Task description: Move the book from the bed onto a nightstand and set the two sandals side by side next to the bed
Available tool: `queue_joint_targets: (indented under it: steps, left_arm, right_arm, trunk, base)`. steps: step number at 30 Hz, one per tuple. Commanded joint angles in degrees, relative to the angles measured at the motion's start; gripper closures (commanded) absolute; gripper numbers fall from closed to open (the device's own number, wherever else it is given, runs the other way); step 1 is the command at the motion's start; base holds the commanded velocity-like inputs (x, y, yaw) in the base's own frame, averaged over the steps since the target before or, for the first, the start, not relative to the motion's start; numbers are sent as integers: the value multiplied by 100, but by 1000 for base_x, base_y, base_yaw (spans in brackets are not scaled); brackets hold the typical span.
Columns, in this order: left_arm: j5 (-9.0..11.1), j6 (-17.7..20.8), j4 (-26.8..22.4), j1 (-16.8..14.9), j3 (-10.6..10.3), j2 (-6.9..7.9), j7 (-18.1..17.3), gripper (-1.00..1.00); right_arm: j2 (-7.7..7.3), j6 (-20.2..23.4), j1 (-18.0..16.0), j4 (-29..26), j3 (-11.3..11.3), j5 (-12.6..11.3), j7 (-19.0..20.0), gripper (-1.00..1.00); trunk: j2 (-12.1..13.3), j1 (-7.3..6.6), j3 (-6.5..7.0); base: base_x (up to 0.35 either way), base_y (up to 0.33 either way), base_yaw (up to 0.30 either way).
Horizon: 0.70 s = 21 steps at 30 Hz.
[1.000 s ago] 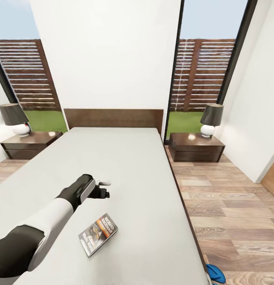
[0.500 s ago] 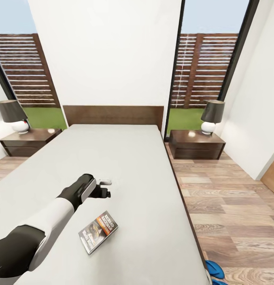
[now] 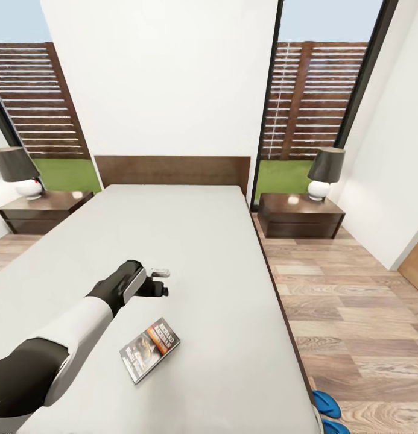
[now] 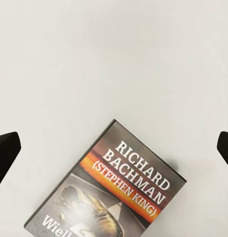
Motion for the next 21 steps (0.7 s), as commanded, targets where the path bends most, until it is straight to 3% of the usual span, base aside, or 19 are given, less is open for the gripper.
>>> queue_joint_targets:
  steps: [1,21]
  left_arm:
    - [44,18,-8,-14,-42,9,21,-100]
    - [46,26,-16,-147,-38,27,7,-100]
  right_arm:
    - [0,24,2,-9,31,-16,-5,-100]
    - [1,24,2,-9,32,67,1,-100]
  trunk:
    - [-2,0,-14]
    - [-2,0,-202]
  base:
    - [0,0,0]
    - [0,0,0]
